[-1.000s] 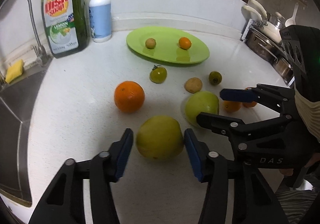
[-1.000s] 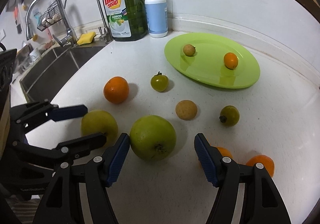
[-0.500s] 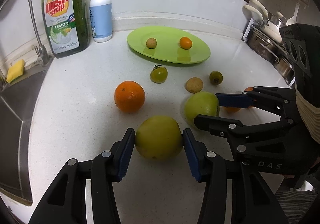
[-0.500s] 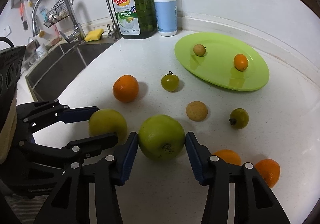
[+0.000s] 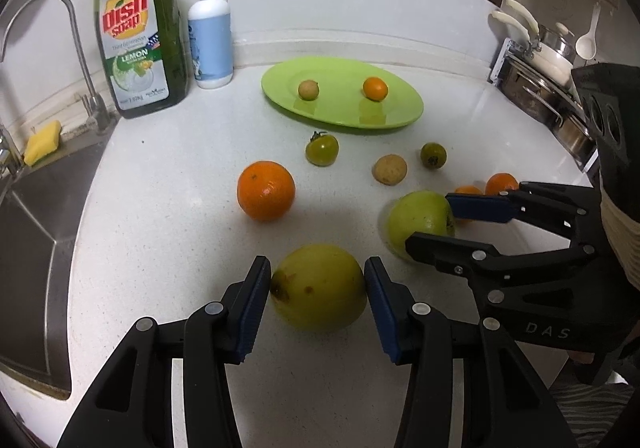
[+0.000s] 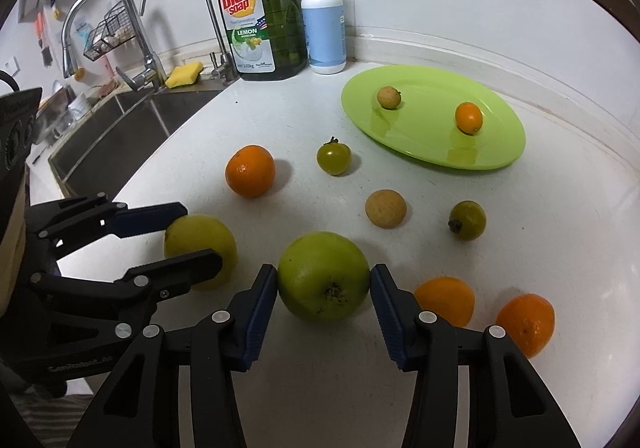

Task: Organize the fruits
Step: 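Grasp the yellow pear with the left tool while the right tool grasps the green apple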

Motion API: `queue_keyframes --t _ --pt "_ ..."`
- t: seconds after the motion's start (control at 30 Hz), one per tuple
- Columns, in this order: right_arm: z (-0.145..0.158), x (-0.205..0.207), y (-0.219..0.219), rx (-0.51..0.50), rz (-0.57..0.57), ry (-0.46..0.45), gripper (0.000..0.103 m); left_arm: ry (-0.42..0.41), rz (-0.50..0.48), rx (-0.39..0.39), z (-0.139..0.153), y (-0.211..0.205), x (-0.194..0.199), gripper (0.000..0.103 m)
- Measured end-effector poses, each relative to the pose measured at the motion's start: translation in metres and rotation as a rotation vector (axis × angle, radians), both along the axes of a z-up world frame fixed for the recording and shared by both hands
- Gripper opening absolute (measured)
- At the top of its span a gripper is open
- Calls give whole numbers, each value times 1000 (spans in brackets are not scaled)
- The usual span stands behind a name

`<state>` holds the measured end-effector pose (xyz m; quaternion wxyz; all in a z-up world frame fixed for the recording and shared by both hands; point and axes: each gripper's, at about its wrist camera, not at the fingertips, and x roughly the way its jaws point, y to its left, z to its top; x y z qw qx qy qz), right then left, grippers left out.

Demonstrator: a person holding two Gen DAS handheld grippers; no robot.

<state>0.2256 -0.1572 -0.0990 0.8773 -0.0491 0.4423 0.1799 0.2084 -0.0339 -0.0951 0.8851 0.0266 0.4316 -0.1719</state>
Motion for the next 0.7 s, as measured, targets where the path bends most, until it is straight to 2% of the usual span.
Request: queue_keyframes --t 0.37,0.7 --pt "5 -9 -5 1 -13 -17 47 -33 12 -1 12 0 -6 48" --pt "4 -5 -3 -11 -9 -11 49 15 36 -3 0 4 -3 48"
